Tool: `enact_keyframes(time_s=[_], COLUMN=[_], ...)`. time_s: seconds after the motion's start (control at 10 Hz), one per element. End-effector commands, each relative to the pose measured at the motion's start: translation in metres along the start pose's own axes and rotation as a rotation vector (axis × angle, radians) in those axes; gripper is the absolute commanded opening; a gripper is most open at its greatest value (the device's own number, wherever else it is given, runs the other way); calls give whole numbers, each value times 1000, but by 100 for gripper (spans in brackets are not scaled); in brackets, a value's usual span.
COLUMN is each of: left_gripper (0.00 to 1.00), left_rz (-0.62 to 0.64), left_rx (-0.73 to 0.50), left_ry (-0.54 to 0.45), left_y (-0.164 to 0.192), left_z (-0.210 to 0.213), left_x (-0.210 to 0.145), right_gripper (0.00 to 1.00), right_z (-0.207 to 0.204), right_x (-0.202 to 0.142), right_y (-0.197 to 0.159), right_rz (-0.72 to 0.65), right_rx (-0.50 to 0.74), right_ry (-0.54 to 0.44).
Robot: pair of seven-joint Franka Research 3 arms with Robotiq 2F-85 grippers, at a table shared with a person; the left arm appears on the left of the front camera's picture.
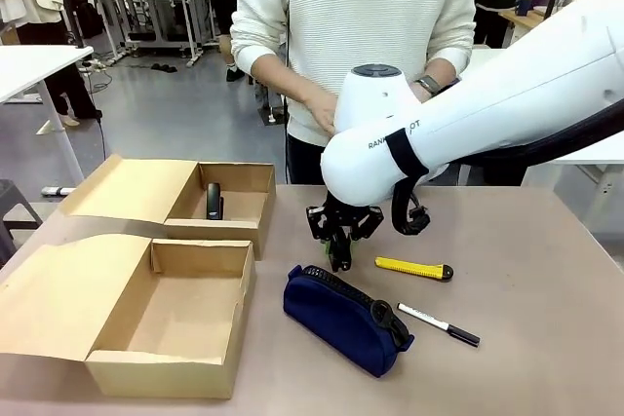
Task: Place items inside the box.
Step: Pick up a Pencil pouch or Stapler and place it inside the Mailer Box closest to the robot.
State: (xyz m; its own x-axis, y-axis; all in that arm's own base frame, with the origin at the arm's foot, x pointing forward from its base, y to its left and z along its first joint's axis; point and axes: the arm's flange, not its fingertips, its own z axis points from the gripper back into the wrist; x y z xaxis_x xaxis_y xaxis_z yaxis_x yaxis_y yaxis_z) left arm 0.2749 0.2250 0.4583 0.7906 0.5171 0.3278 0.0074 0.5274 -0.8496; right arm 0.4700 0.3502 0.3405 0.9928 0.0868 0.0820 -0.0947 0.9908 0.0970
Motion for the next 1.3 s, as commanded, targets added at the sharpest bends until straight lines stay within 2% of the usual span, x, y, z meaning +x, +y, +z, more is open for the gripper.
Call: enact_keyframes(time_s=[0.0, 0.8, 1.0, 1.2], left_gripper=[100, 100, 100, 100], left_rz=[-18, -18, -18, -18], left_rx=[-18, -18, -18, -18], left_ry=[-10, -10, -10, -10], left_y=[1, 1, 1, 1], left_z=[-1, -1, -1, -1], left_x=[0, 0, 0, 0], right_gripper=[0, 0, 0, 0], right_z=[4, 5, 33, 78], right_x=[-4, -1, -13, -45], right_y=[-14, -17, -15, -8], right_rz=[34, 19, -18, -137], right_rx=[-3, 14, 52, 75], right_ry=[-14, -16, -72, -108])
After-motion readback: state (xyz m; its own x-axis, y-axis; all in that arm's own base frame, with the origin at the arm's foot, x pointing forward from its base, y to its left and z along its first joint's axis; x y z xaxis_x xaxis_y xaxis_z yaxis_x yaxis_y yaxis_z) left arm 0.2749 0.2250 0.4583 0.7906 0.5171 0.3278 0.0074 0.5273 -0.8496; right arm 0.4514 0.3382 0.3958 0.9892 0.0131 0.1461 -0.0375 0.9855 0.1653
